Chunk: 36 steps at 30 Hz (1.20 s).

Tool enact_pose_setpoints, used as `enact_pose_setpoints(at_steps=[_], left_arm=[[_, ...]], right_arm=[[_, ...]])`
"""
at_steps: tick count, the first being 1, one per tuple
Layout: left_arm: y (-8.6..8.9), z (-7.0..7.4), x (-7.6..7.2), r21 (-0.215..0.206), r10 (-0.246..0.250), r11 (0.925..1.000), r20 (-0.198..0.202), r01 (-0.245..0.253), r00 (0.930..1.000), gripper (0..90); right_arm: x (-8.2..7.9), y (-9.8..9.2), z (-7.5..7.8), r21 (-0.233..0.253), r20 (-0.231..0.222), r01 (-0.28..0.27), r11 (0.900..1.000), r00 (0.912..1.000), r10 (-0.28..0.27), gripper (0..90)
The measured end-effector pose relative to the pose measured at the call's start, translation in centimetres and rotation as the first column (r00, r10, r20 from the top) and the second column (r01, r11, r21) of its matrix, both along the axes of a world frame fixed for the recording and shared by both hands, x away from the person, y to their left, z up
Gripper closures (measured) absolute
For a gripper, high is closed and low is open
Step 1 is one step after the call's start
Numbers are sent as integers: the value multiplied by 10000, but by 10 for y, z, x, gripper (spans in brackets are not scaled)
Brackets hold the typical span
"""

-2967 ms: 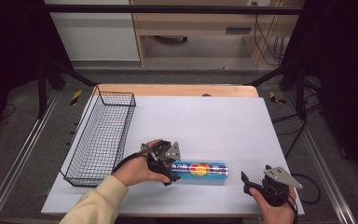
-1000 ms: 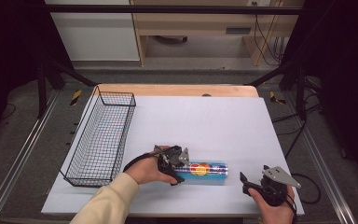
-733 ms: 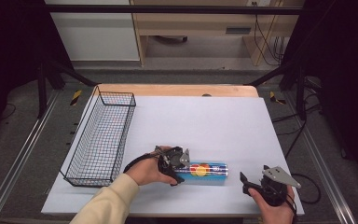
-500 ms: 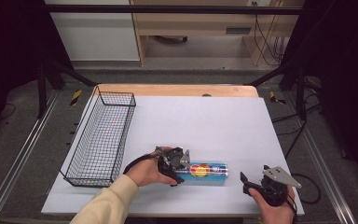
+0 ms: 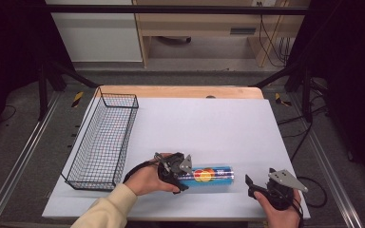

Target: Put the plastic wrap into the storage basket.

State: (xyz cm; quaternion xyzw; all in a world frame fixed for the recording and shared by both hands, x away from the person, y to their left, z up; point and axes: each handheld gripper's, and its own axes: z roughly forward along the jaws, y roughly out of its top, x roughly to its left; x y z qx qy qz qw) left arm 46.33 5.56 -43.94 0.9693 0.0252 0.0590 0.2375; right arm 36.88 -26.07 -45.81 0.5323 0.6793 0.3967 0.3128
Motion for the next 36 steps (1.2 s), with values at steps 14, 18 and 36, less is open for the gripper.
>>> enact_pose_setpoints(at_steps=[14,18,36], left_arm=[[8,29,-17,-733,193,9972,270,-173,9995,312],[12,36,-19,-990,307,9947,363,-270,9989,313],[32,60,-28,-1875,1307,9750,492,-1194,9902,317]], right_arm=[[0,0,0,-74,41,60,10000,10000,-60,126],[2,1,1,-113,109,78,9999,9999,-77,126],[18,19,8,-358,566,-55,9993,9984,75,152]])
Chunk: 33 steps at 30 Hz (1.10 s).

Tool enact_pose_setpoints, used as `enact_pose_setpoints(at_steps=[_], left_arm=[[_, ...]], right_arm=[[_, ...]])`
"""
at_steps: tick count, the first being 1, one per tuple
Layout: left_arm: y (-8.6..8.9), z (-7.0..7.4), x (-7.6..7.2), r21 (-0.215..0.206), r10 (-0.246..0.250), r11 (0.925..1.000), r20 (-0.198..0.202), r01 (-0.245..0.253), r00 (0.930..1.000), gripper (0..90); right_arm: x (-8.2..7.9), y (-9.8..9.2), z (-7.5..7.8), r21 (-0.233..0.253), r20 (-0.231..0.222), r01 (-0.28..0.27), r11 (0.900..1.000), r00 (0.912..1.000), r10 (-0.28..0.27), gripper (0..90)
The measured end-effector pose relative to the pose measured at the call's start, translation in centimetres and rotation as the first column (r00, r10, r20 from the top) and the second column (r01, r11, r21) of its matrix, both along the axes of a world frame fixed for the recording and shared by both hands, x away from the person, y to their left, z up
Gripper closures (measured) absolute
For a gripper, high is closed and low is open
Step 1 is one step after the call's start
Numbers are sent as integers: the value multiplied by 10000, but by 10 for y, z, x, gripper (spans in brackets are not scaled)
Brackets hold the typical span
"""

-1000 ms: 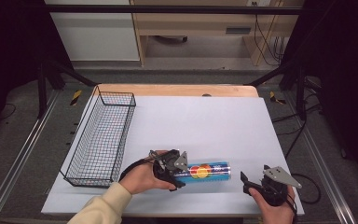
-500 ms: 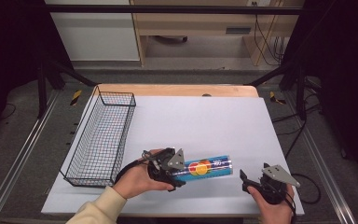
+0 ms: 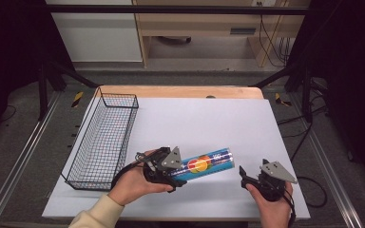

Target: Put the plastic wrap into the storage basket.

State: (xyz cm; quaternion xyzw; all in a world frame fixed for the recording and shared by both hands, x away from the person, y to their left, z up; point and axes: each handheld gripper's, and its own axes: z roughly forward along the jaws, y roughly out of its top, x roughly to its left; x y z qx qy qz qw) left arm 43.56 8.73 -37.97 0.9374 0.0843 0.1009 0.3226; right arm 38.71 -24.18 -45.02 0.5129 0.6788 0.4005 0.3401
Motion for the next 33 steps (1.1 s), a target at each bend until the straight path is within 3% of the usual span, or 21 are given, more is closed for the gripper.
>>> enact_pose_setpoints(at_steps=[11,14,18,26,33], left_arm=[[21,18,-14,-131,516,9986,235,-513,9984,318],[24,20,-15,-217,530,9984,125,-527,9985,319],[32,27,-17,-304,879,9957,266,-870,9958,319],[50,44,-19,-303,1599,9869,471,-1586,9860,319],[73,52,-19,-514,2288,9728,563,-2260,9718,320]], right_arm=[[-3,-4,0,222,-232,48,9997,9997,-43,152],[-3,-4,0,234,-220,57,9997,9997,-52,152],[-3,-5,-1,249,-224,88,9996,9997,-83,149],[-5,-7,-1,254,-201,174,9995,9997,-169,149],[-6,-5,0,200,-176,249,9995,9995,-246,157]])
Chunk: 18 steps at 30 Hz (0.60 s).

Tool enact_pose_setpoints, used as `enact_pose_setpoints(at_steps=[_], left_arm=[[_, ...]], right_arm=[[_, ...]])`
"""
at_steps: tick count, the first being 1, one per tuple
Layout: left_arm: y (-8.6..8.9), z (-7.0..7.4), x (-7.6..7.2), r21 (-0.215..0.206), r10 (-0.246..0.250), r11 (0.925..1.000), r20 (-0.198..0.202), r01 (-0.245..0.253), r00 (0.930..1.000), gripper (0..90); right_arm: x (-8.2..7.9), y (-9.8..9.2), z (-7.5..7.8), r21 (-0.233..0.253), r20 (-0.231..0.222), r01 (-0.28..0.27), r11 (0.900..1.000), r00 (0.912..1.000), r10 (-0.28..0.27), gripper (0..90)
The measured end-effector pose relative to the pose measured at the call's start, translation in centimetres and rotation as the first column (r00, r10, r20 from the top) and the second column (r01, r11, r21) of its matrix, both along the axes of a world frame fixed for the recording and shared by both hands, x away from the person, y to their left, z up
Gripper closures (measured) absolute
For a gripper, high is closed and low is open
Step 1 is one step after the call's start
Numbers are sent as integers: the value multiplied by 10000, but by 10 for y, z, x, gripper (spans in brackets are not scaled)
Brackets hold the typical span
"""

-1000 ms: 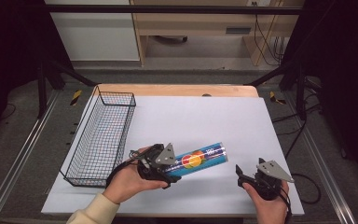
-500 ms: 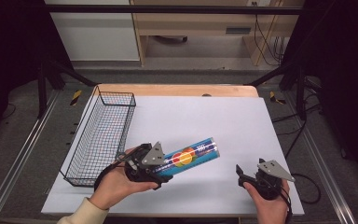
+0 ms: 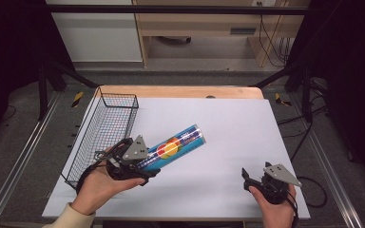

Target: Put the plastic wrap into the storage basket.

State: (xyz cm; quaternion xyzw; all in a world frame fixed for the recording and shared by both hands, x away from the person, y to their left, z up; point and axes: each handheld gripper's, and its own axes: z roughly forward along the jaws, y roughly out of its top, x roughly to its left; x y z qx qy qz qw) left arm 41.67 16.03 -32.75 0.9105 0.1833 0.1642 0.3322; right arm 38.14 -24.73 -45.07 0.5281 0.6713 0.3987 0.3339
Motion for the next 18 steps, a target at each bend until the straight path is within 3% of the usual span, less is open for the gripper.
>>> enact_pose_setpoints(at_steps=[10,18], left_arm=[[23,9,-7,-76,651,9979,219,-649,9976,320],[40,14,-12,-260,1171,9928,161,-1167,9930,320]], right_arm=[[0,1,1,6,-186,-60,10000,9998,60,157],[-1,1,1,52,-182,-44,10000,9998,44,157]])
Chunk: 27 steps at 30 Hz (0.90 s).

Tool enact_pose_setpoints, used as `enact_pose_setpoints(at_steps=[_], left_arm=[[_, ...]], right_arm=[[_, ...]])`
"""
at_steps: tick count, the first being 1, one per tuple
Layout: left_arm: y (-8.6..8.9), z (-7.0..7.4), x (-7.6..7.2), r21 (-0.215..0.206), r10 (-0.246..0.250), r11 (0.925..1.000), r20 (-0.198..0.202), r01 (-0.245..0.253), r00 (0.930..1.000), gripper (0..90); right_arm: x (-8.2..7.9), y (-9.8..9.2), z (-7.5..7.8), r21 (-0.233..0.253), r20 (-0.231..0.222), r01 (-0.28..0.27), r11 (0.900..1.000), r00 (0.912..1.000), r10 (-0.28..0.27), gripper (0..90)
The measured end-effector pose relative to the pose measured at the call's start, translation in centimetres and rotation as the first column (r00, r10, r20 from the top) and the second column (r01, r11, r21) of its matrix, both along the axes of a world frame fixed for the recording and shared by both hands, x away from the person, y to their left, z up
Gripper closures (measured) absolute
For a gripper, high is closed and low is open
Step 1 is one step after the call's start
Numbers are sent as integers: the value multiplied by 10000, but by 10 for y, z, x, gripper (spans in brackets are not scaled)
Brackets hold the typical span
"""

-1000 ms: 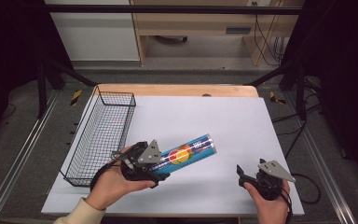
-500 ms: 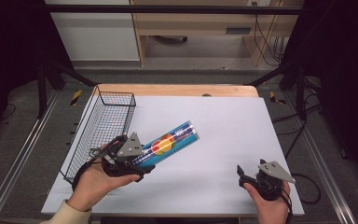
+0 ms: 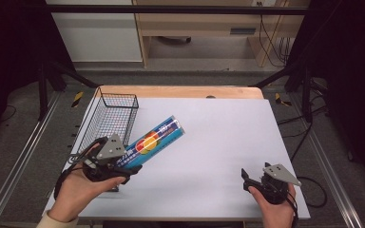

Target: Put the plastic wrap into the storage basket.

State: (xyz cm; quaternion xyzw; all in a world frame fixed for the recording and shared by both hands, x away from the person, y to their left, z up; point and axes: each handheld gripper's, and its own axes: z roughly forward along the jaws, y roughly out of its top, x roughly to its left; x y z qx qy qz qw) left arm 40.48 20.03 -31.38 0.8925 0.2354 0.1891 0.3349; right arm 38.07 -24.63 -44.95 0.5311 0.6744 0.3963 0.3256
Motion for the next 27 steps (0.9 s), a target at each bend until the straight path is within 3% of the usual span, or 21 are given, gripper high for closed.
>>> enact_pose_setpoints(at_steps=[14,27], left_arm=[[19,3,-2,-232,708,9972,-34,-708,9975,321],[27,15,3,-82,1199,9928,128,-1198,9927,321]], right_arm=[[-2,3,-1,26,141,-12,10000,9999,12,162],[-4,5,1,115,144,-353,9993,9993,351,165]])
